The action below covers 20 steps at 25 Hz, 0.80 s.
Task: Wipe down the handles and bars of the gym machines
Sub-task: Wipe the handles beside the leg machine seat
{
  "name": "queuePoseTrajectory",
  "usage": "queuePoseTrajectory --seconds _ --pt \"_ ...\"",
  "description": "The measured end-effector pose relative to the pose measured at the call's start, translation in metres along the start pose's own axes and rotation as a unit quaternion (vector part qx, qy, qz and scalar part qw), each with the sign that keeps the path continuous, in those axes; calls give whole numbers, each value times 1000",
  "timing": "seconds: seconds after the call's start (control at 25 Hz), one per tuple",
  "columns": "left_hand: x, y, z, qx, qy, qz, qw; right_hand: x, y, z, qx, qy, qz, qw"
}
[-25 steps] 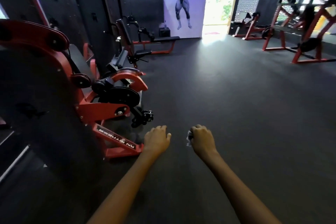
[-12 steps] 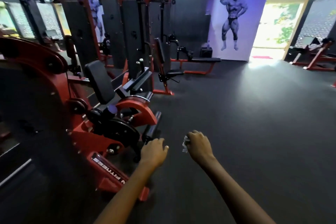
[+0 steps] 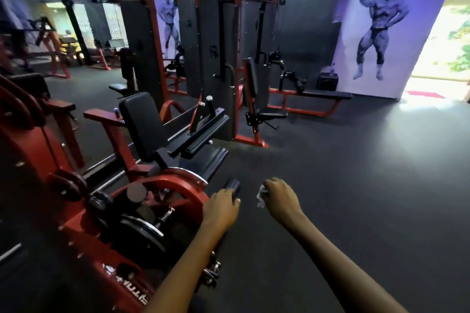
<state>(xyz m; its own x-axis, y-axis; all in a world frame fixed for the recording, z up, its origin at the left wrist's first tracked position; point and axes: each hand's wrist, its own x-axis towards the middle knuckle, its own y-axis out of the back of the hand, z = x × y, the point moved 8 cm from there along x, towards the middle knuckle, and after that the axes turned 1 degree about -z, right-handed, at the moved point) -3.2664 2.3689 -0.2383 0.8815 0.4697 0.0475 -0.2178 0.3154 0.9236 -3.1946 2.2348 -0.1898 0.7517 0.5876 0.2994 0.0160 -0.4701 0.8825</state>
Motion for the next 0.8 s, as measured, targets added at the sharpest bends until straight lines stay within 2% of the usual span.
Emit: queuePoseTrajectory --seconds 0.2,0.36,0.68,0.8 --pt "126 -20 -27 19 36 29 999 132 -64 37 35 22 -55 998" --pt "225 -27 -69 8 108 62 992 252 -118 46 64 73 -107 989" --pt "375 -15 -158 -19 216 168 962 456 -229 5 155 191 -162 956" --pt "415 -30 -202 -4 260 191 946 507 -283 0 194 174 -198 945"
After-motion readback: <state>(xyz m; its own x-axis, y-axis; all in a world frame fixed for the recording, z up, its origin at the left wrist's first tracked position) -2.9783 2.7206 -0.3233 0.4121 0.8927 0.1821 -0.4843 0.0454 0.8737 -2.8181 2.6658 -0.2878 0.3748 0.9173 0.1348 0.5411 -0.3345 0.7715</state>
